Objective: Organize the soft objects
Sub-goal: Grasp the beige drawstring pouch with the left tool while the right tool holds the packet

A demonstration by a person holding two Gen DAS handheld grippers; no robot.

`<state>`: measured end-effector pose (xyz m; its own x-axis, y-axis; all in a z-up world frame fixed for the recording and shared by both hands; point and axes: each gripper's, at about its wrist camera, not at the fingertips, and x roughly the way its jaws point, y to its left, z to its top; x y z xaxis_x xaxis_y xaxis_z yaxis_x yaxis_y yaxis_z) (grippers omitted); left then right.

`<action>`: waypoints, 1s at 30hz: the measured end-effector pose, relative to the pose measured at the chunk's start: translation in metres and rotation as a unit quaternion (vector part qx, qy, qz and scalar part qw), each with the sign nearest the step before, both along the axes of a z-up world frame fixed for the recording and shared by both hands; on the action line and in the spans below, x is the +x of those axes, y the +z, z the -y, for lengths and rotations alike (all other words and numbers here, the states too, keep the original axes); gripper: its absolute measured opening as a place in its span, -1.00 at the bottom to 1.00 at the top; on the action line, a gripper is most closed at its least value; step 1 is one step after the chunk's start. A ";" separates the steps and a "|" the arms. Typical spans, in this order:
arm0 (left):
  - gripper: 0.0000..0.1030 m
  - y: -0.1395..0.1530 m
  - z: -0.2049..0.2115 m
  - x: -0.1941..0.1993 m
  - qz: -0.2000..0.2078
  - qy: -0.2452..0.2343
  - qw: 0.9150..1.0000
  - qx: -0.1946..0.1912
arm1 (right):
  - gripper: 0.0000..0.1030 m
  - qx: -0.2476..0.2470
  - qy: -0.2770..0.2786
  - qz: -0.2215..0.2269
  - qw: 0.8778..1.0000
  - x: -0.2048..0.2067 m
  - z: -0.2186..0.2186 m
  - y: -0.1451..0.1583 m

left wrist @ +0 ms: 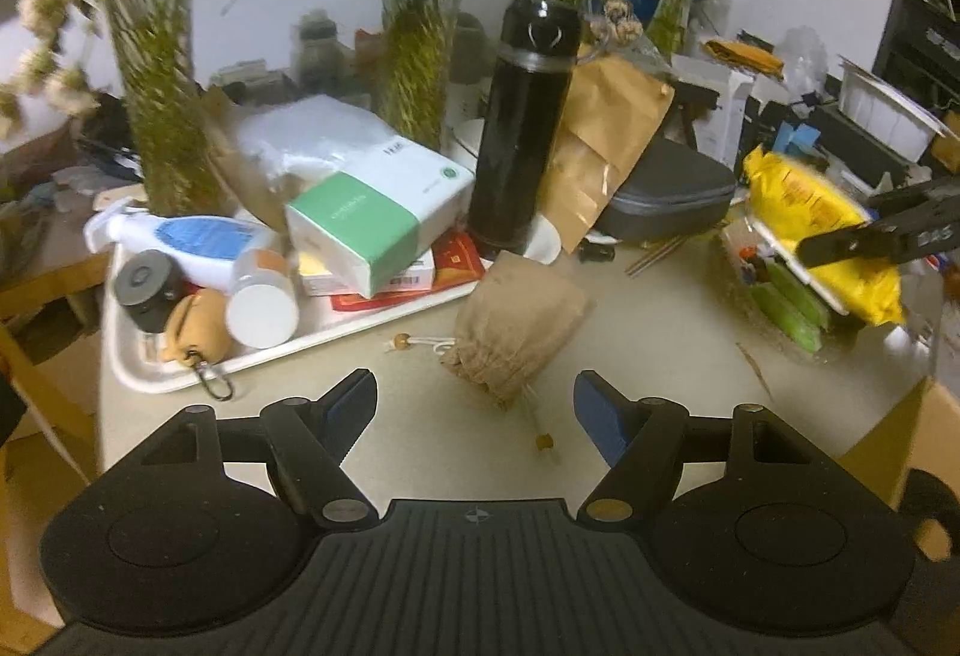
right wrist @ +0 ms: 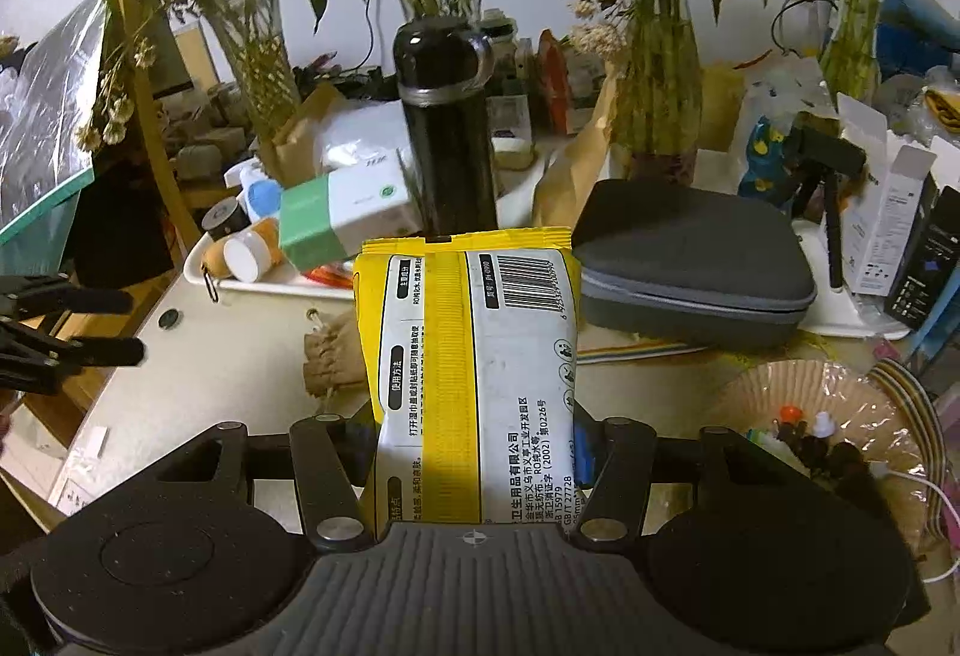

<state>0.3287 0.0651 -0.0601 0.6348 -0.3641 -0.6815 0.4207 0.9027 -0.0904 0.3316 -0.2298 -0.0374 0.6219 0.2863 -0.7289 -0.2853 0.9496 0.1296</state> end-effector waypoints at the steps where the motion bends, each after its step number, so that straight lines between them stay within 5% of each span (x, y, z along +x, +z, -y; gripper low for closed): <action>1: 0.39 -0.005 0.002 0.005 -0.003 -0.006 1.000 0.004 | 0.14 0.001 -0.001 0.001 1.000 0.000 0.001 0.000; 18: 0.32 -0.077 0.032 0.067 -0.002 -0.074 0.997 0.033 | 0.14 0.014 0.026 -0.004 1.000 0.004 -0.005 0.002; 30: -0.70 -0.108 0.021 0.107 -0.055 -0.040 0.997 -0.047 | 0.14 0.020 0.048 -0.009 0.999 0.004 -0.013 0.001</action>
